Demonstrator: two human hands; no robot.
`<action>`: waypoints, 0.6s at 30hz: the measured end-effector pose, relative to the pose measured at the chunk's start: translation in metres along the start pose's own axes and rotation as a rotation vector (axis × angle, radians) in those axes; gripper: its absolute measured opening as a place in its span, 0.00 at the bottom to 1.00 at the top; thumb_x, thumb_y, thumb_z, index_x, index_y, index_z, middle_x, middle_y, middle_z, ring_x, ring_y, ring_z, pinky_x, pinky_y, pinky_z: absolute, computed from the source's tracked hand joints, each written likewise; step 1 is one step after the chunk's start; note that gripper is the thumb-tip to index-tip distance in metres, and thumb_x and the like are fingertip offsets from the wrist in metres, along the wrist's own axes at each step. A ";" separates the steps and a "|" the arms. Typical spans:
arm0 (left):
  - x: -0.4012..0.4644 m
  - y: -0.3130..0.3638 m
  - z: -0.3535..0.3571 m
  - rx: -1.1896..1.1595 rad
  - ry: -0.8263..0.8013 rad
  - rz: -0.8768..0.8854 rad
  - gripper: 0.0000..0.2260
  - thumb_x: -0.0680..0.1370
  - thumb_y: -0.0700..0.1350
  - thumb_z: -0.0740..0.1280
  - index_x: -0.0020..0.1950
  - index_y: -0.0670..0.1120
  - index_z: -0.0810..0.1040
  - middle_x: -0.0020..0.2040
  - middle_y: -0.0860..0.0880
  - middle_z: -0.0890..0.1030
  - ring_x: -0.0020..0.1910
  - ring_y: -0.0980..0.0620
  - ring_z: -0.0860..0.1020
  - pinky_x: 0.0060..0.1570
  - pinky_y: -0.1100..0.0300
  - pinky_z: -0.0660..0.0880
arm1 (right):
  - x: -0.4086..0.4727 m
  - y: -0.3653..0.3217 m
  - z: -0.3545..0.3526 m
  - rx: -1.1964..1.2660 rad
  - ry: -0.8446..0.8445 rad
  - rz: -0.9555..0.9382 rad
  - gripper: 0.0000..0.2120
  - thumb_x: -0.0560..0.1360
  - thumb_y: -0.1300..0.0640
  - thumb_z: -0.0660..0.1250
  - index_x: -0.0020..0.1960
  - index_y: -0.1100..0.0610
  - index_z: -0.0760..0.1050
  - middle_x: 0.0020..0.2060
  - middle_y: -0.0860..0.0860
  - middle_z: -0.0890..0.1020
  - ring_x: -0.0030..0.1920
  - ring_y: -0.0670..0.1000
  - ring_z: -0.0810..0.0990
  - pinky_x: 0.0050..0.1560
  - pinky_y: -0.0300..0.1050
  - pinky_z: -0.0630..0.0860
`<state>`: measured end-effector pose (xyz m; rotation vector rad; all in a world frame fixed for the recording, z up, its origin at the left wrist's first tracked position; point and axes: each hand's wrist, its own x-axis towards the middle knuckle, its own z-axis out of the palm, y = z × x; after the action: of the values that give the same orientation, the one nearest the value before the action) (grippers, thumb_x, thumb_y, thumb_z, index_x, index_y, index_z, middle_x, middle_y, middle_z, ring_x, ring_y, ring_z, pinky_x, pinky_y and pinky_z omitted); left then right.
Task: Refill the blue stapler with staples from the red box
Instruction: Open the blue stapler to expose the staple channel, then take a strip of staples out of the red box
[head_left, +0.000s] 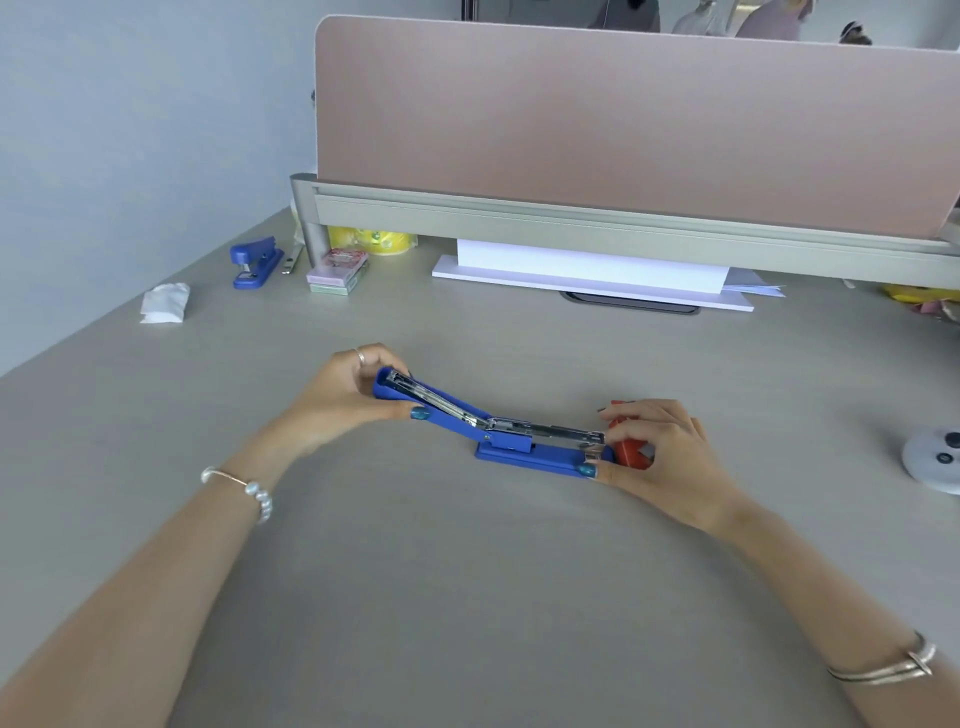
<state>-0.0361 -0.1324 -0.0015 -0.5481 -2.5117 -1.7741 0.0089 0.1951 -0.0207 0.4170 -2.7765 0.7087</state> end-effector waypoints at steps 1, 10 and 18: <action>0.001 -0.002 -0.001 0.043 -0.005 -0.004 0.14 0.56 0.50 0.77 0.37 0.51 0.77 0.33 0.57 0.82 0.33 0.59 0.77 0.36 0.68 0.73 | 0.000 0.000 0.000 -0.003 -0.002 0.001 0.11 0.64 0.46 0.73 0.44 0.48 0.80 0.53 0.39 0.75 0.57 0.40 0.62 0.57 0.41 0.57; 0.000 -0.013 0.004 0.280 -0.086 -0.043 0.15 0.58 0.51 0.76 0.42 0.51 0.82 0.40 0.47 0.85 0.41 0.45 0.82 0.47 0.48 0.77 | 0.000 0.000 -0.001 -0.024 0.005 -0.027 0.13 0.64 0.46 0.73 0.46 0.51 0.80 0.55 0.42 0.78 0.55 0.44 0.66 0.56 0.42 0.62; 0.000 -0.001 0.019 0.559 -0.049 0.141 0.23 0.60 0.63 0.68 0.53 0.57 0.79 0.54 0.57 0.77 0.55 0.60 0.69 0.58 0.67 0.66 | -0.014 -0.002 -0.019 -0.151 -0.030 0.240 0.35 0.63 0.39 0.70 0.67 0.44 0.62 0.64 0.49 0.68 0.65 0.54 0.60 0.63 0.52 0.62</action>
<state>-0.0330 -0.1156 -0.0086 -0.7051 -2.7422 -0.9525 0.0258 0.2056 -0.0079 0.0652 -2.9135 0.5393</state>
